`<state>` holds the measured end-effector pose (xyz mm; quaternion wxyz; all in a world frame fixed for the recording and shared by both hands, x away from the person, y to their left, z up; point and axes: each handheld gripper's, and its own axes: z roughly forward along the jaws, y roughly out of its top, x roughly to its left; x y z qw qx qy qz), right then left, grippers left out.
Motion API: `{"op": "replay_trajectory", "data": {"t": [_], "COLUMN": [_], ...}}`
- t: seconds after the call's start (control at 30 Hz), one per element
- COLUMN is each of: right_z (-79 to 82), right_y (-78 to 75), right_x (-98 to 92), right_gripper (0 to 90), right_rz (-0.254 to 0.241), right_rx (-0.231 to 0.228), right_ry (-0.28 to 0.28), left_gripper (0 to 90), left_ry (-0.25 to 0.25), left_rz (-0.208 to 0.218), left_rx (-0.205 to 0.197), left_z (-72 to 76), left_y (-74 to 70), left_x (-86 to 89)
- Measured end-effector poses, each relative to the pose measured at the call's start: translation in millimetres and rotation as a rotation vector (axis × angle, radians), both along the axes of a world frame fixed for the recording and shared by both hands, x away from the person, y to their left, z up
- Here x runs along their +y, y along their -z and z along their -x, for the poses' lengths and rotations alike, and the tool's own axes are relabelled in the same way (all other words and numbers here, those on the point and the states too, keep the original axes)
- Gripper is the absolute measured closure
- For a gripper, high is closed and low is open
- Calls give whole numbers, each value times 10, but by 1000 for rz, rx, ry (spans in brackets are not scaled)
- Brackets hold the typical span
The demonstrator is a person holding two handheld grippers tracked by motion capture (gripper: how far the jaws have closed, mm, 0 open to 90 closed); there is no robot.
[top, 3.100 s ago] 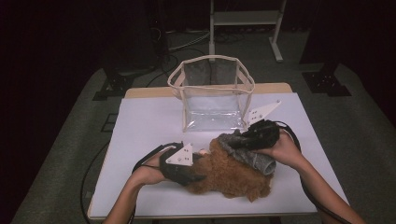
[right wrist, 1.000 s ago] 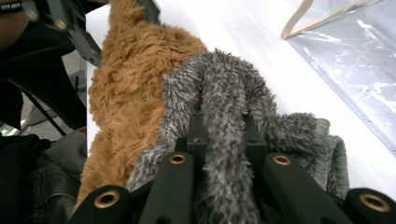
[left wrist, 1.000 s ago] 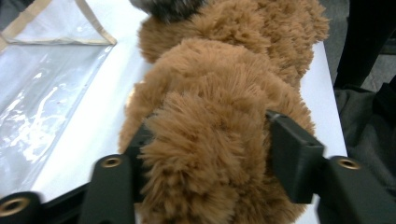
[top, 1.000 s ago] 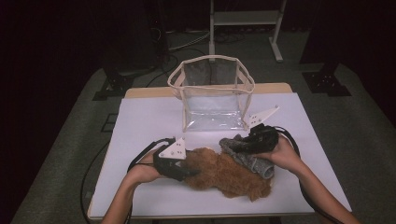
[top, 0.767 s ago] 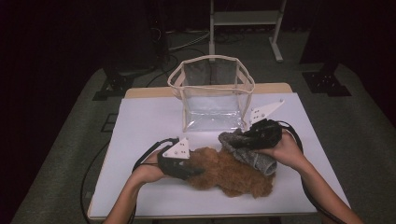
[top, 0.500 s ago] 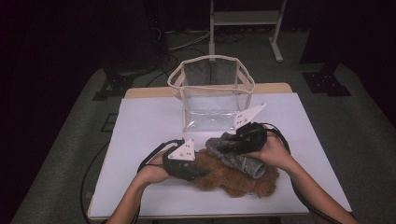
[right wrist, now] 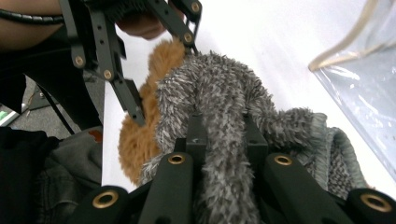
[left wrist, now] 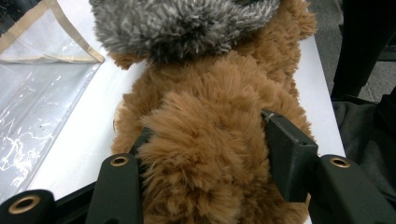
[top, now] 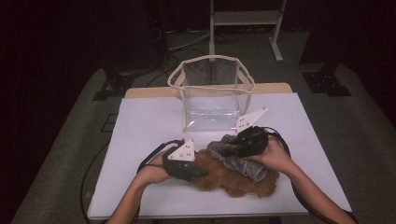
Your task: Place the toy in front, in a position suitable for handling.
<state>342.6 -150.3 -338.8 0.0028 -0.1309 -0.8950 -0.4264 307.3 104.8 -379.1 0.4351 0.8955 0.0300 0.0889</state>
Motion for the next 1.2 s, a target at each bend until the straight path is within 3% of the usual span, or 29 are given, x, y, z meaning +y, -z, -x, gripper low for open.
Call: {"op": "replay_trajectory", "data": {"t": [0.3, 0.47, 0.53, 0.7, 0.8, 0.93, 1.2], "right_z": [-17, 37, 43, 6, 4, 15, 31], "right_y": [123, 186, 205, 260, 271, 283, 302], "right_x": [-128, -279, -321, -419, -437, -458, -499], "right_gripper": [779, 782, 783, 785, 785, 786, 787], "right_rz": [24, 10, 1, -17, -20, -25, -28], "right_rx": [8, 16, 21, 35, 37, 38, 41], "right_ry": [10, 28, 39, 55, 60, 64, 69], "left_gripper": [445, 389, 327, 201, 176, 111, 39], "left_ry": [-5, -20, -30, -56, -61, -70, -73], "left_rz": [10, 34, 36, 50, 64, 42, 66], "left_rx": [-3, 9, 12, 54, 79, 114, 148], "left_z": [-23, -45, -64, -125, -149, -180, -220], "left_y": [6, 16, 25, 84, 126, 208, 348], "left_x": [25, 47, 64, 110, 115, 108, 73]}}
